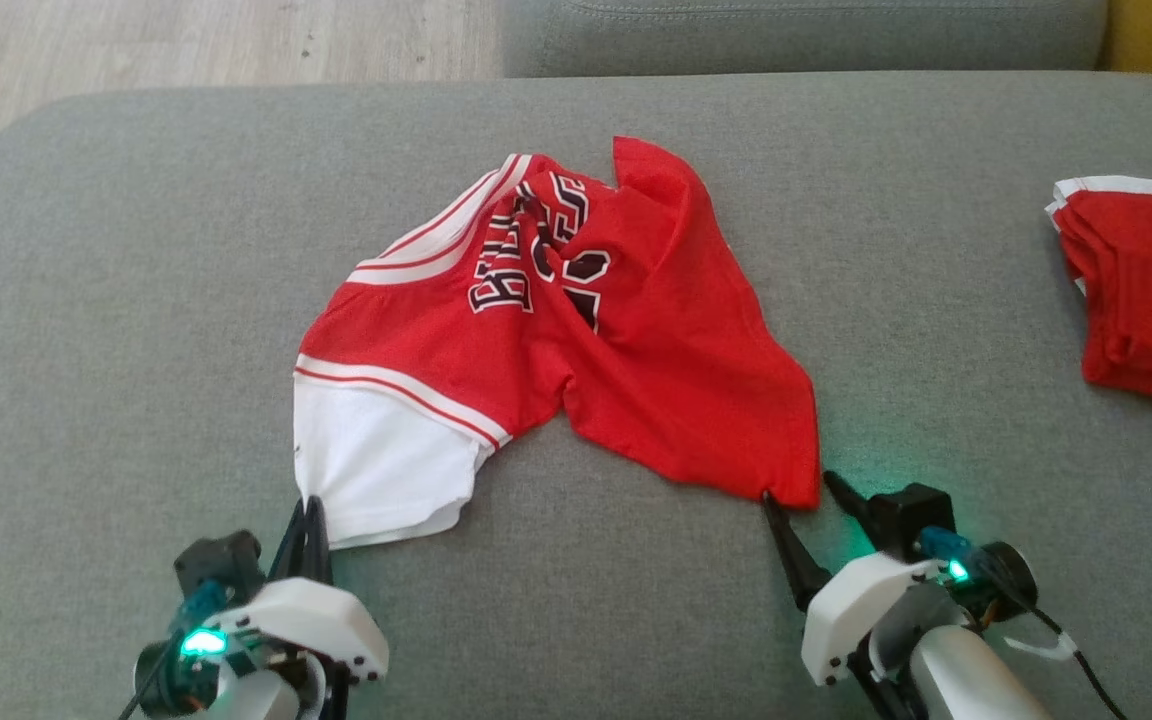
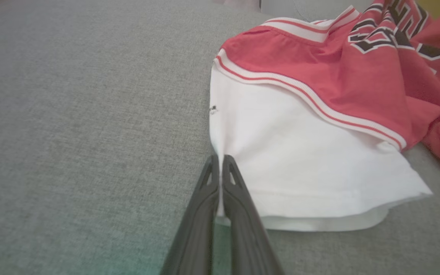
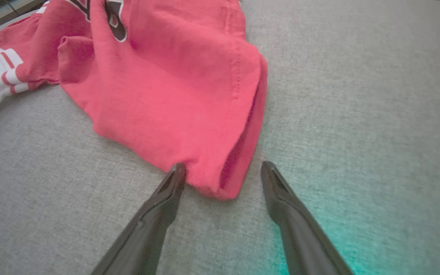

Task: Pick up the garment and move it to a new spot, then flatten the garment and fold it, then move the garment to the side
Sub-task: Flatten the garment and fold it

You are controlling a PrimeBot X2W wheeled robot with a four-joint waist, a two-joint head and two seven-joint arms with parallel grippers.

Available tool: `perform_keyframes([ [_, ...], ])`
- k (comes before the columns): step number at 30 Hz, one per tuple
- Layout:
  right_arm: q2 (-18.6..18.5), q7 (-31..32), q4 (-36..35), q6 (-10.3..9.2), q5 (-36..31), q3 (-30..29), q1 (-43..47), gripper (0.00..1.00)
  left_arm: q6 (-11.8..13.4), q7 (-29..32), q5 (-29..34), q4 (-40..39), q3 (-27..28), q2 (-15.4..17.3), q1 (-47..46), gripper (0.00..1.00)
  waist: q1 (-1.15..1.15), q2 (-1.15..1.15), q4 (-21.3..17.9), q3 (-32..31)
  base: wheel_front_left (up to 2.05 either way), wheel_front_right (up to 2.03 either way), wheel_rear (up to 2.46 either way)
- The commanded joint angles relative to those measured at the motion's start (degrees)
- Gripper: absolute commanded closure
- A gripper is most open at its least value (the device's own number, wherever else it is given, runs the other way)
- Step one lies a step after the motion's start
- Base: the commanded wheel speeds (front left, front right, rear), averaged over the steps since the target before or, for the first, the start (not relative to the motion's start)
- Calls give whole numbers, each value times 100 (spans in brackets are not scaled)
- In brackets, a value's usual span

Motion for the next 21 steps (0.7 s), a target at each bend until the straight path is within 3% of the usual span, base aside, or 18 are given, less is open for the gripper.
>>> perform_keyframes([
  [1,-19,79,19,37,19,232,-175,28,28,-114,-45,-165,214,174,-27,100,0,0,5,-19,0,0,0],
  [2,-19,107,76,37,21,254,-198,54,27,-121,-46,-176,213,184,-16,100,0,0,10,-29,0,0,0],
  [3,-19,115,124,37,23,269,-219,60,25,-125,-48,-186,211,192,-4,100,0,0,17,-40,0,0,0],
  [4,-19,109,165,37,31,279,-240,81,21,-134,-50,-199,210,200,5,100,0,0,23,-49,0,0,0],
  [5,-19,83,192,37,50,291,-263,93,18,-147,-49,-216,210,209,14,100,0,0,29,-59,0,0,0],
  [6,-19,83,192,37,50,291,-263,93,18,-147,-49,-216,210,209,14,100,0,0,29,-59,0,0,0],
  [7,-19,35,207,37,69,290,-288,100,20,-160,-46,-238,209,216,22,100,0,0,33,-71,0,0,0],
  [14,-19,-487,167,37,335,28,-386,100,-11,-300,-20,-550,232,287,61,100,0,0,16,-253,0,0,0],
  [21,-19,-890,-424,37,543,-347,-411,100,21,-469,7,-1516,426,423,82,100,0,0,-89,-614,0,0,0],
])
